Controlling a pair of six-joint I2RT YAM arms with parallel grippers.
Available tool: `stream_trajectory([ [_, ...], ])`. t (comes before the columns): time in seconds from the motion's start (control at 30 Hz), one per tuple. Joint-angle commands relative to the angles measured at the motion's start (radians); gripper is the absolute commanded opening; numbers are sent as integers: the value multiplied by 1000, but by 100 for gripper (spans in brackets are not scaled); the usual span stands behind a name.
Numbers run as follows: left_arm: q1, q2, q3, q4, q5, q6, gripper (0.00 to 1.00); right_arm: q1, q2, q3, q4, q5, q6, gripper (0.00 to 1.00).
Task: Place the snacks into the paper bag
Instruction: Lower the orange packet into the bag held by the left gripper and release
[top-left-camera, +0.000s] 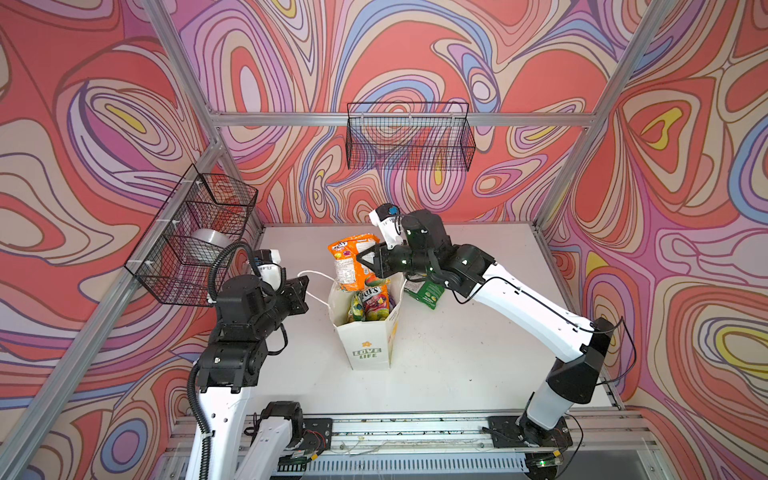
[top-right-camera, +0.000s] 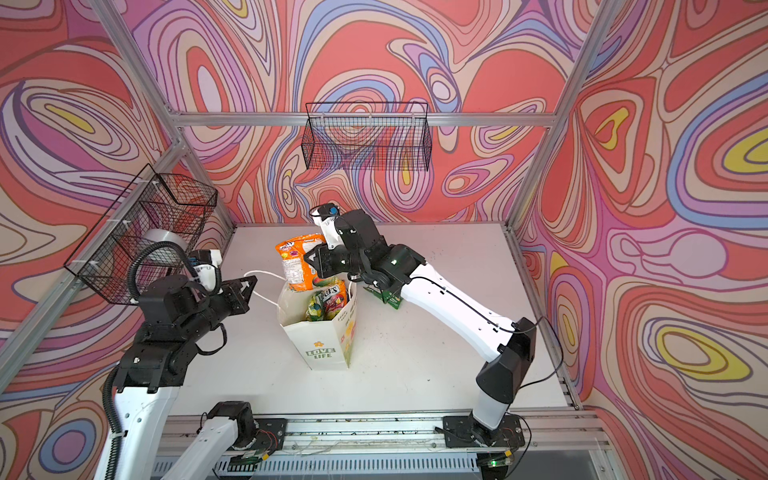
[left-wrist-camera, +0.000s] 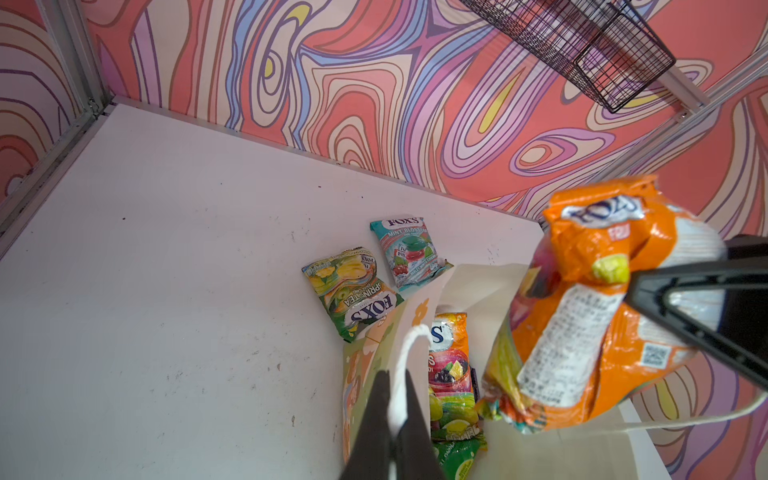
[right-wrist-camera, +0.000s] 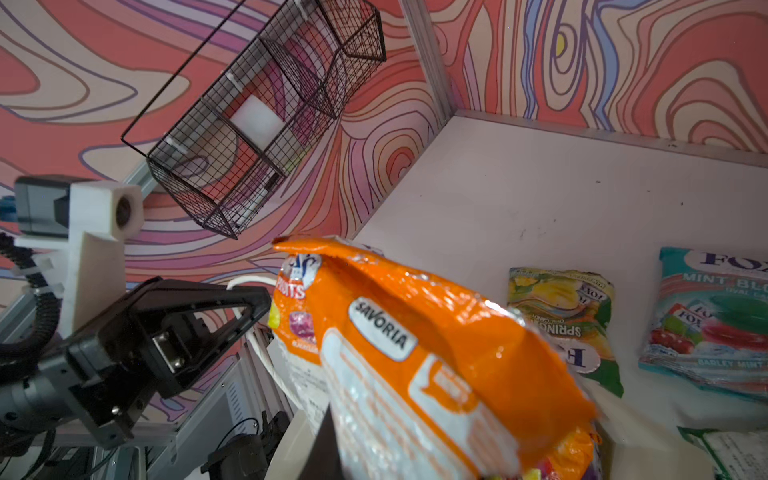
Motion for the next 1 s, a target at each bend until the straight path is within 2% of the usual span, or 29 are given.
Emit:
stream_trajectory([
  [0.0,-3,-9,3,24,6,11,0,5,-60,-56,44,4,11,0],
  [0.3,-3,-9,2,22,0,12,0,16,-92,-146,18,42,28,2],
  [0.47,-3,0,3,22,0,12,0,31,-88,-138,10,48,16,18],
  [0.53,-3,-1,3,22,-2,13,0,32,-88,-136,9,48,12,28],
  [0.6,-3,0,2,22,-6,13,0,33,-92,-136,8,49,9,42],
  [0.63,-3,0,2,20,-6,14,0,35,-93,-135,8,50,10,45],
  [0.77,-3,-3,2,21,-6,14,0,39,-114,-134,10,62,1,53],
  [0.97,-3,0,2,20,-2,14,0,51,-129,-90,9,54,-16,56],
])
